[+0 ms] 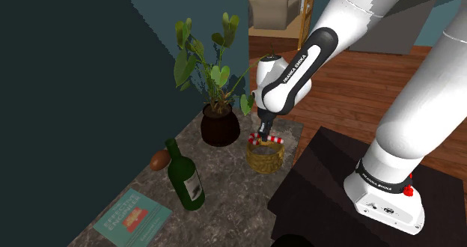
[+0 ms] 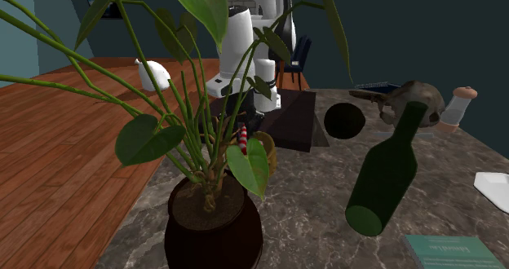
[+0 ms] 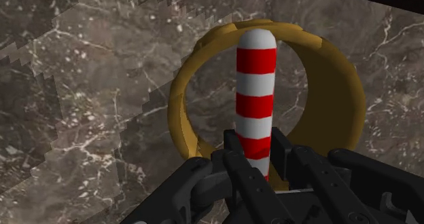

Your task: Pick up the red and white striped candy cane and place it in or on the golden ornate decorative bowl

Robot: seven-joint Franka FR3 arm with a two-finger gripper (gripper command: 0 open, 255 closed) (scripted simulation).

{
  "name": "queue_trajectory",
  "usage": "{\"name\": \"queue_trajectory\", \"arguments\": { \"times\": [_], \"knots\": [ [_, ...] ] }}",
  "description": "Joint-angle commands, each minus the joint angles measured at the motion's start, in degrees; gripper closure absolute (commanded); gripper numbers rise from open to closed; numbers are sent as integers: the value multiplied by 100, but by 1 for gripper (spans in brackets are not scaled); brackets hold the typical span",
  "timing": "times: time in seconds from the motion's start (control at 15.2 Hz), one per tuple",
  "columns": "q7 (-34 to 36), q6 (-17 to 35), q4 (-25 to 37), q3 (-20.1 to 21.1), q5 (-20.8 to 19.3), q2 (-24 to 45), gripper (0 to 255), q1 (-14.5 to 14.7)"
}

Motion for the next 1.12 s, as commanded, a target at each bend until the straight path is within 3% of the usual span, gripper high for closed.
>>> {"name": "queue_trajectory", "arguments": {
  "times": [0.0, 0.2, 0.26, 0.59, 0.86, 1.06],
  "knots": [
    [0, 5, -2, 0, 0, 2, 255, 0],
    [0, 5, -2, 0, 0, 2, 255, 0],
    [0, 5, -2, 0, 0, 2, 0, 0],
    [0, 5, -2, 0, 0, 2, 0, 0],
    [-177, -962, 122, -73, 230, -854, 0, 48],
    [-177, -962, 121, -77, 229, -854, 0, 52]
  ]
}}
